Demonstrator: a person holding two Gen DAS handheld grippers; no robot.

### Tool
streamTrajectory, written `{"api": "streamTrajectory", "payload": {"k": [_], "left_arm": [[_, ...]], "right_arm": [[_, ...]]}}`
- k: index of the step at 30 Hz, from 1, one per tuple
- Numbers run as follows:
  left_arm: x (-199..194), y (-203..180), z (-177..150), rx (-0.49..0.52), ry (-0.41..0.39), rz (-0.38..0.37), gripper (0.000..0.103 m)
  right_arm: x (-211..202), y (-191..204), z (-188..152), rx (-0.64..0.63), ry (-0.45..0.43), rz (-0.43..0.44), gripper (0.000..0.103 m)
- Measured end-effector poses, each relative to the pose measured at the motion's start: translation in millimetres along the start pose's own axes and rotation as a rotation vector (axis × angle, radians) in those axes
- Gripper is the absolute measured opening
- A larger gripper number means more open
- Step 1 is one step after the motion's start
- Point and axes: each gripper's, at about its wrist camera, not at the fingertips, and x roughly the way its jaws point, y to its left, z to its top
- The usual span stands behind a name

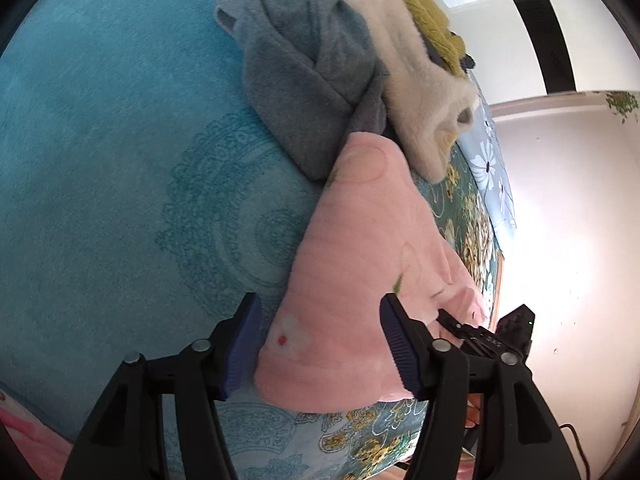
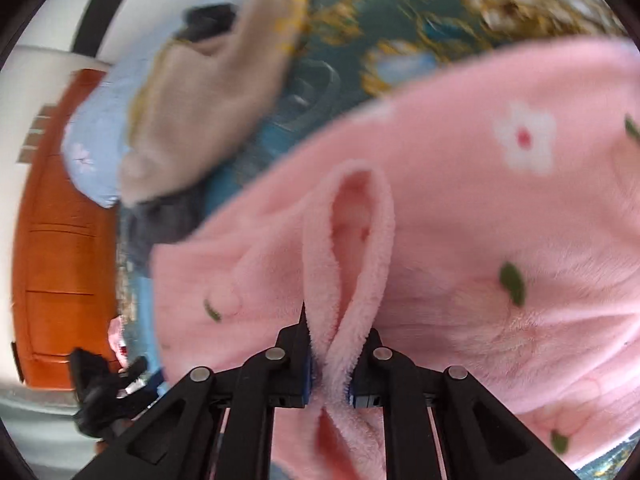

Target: Fold clothes

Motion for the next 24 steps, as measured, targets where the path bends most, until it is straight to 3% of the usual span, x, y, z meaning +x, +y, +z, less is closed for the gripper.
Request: {"api": "streamTrajectory", "payload": {"k": [4, 6, 10, 11, 12, 15, 21, 23, 24], "left_arm": [[22, -11, 12, 0.062, 0.057, 0.017, 0.074], [37, -10, 17, 0.071, 0.096, 0.069, 0.074], [53, 0, 19, -0.003, 0.135, 0.077, 0.072], [53, -2, 19, -0.003, 0.131, 0.086, 0.067], [54, -5, 18, 0.005, 0.137, 0.087, 0.044], [54, -15, 16, 0.033, 0.13, 0.111, 0.022], [17, -24, 21, 0.089, 0.045, 0.107, 0.016], [21, -35, 43, 0.105, 0.009, 0.098, 0.016], [6, -6, 46, 0.107, -0.012, 0.099, 0.016]], "right_arm": [[-1, 5, -3, -0.041, -0.011, -0.012, 0.014], [-1, 8, -1, -0.053, -0.003, -0.019, 0.014], [-2, 6, -3, -0.044, -0.003, -0.017, 0.015], [-2, 5, -4, -0.042, -0.002, -0.018, 0.016], [0, 5, -4, -0.035, -0.002, -0.016, 0.016], [1, 2, -5, -0.009, -0.004, -0.013, 0.016], [-6, 12, -10, -0.03, -0.005, -0.042, 0.016], [-5, 19, -12, -0.037, -0.001, -0.028, 0.016], [-4, 24, -15, -0.048, 0.003, -0.017, 0.016]]}}
